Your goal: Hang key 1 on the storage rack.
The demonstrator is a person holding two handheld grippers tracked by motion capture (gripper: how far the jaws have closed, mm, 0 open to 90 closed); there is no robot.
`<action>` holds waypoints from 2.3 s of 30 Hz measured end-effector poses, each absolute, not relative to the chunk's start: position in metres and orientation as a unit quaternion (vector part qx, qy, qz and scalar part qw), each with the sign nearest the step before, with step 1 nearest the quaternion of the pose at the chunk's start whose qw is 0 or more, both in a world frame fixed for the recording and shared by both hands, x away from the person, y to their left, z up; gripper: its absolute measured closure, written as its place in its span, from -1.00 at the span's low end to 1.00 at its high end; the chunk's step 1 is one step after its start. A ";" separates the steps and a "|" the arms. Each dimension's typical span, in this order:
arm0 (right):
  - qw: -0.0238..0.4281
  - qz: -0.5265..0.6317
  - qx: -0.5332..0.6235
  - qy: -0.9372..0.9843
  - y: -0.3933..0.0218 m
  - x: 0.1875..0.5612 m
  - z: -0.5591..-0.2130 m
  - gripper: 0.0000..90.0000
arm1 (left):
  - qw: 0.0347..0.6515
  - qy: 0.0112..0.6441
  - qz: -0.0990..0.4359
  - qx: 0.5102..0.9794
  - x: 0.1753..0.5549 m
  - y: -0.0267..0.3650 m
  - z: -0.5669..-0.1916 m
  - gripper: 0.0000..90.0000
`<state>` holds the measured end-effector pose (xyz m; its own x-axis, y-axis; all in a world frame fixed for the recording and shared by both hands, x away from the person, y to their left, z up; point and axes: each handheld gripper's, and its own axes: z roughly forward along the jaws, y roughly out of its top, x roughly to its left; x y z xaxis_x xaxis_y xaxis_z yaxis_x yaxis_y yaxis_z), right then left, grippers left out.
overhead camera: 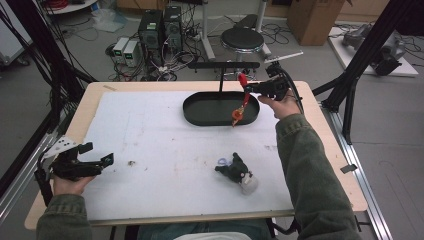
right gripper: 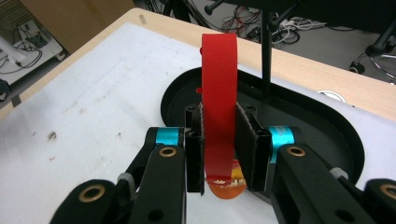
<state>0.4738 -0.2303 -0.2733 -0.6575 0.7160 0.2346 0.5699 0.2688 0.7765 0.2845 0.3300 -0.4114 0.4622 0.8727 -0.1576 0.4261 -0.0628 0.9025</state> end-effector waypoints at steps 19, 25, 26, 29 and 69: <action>0.103 0.443 0.414 0.788 -0.212 0.490 -0.231 0.65 | 0.505 0.467 0.220 0.692 0.285 0.331 -0.412 -0.94; 0.107 0.445 0.413 0.788 -0.203 0.499 -0.215 0.65 | 0.509 0.468 0.219 0.688 0.287 0.332 -0.413 -0.94; 0.108 0.443 0.413 0.789 -0.201 0.500 -0.214 0.65 | 0.508 0.468 0.219 0.689 0.287 0.332 -0.413 -0.94; 0.106 0.441 0.417 0.787 -0.195 0.503 -0.210 0.65 | 0.510 0.468 0.218 0.688 0.288 0.332 -0.413 -0.94; 0.153 0.415 0.417 0.794 -0.118 0.554 -0.197 0.64 | 0.521 0.467 0.212 0.682 0.291 0.336 -0.413 -0.94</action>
<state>0.5537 -0.1183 -0.1970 -0.6055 0.7890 0.1037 0.5360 0.3080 0.7860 0.2913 0.3362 -0.4134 0.4735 0.8584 -0.1972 0.4170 -0.0213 0.9087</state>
